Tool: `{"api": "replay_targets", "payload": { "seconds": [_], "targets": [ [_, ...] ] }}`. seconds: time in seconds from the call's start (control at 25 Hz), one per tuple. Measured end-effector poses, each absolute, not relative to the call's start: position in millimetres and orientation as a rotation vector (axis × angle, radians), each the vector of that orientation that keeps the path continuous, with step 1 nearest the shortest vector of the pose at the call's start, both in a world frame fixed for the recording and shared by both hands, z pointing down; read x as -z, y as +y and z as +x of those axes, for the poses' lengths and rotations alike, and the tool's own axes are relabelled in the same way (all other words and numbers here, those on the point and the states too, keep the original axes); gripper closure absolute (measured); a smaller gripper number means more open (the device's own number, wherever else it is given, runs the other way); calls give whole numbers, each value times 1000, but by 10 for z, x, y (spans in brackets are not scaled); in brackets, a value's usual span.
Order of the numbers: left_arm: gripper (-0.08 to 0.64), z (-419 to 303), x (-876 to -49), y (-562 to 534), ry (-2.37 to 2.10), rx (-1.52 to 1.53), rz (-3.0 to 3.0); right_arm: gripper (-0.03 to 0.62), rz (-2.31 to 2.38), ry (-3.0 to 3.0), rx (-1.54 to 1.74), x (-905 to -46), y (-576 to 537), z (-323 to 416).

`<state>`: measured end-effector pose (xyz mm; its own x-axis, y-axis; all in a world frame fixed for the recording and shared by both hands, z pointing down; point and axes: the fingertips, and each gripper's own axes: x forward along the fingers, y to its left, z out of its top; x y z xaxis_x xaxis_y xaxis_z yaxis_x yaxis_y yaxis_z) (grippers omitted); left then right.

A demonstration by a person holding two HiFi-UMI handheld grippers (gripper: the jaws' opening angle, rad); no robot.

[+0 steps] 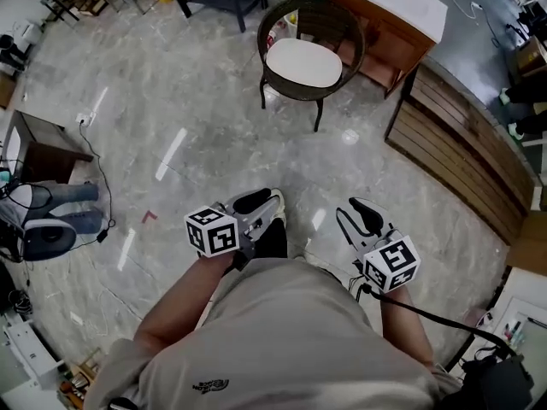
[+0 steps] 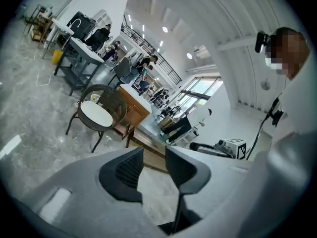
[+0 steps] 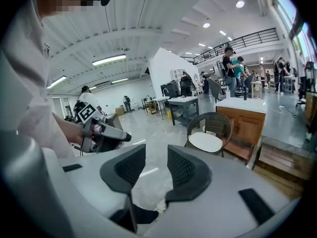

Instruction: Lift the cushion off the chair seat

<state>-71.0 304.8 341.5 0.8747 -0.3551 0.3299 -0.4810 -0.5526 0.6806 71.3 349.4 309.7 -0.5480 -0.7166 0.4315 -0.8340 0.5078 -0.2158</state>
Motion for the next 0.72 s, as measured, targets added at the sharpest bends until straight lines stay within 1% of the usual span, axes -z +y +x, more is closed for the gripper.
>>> {"api": "replay_targets", "payload": {
  "seconds": [0.2,0.36,0.52,0.72],
  "targets": [
    [419,-717,-3404,2109,-530,-101,2160,454,1338,-2413,-554,-2898,2623,699],
    [407,-798,-3567,1424,-514,-63,2100,456,1348,-2387,-528,-2840,1923,652],
    [402,-828,-3787,991,-528,-20,2018,456,1282,-2385,-507,-2841,1454,531],
    [403,-679,-4150,477,-561,11,1930,459,1225,-2402,-537,-2953,878,569]
  ]
}}
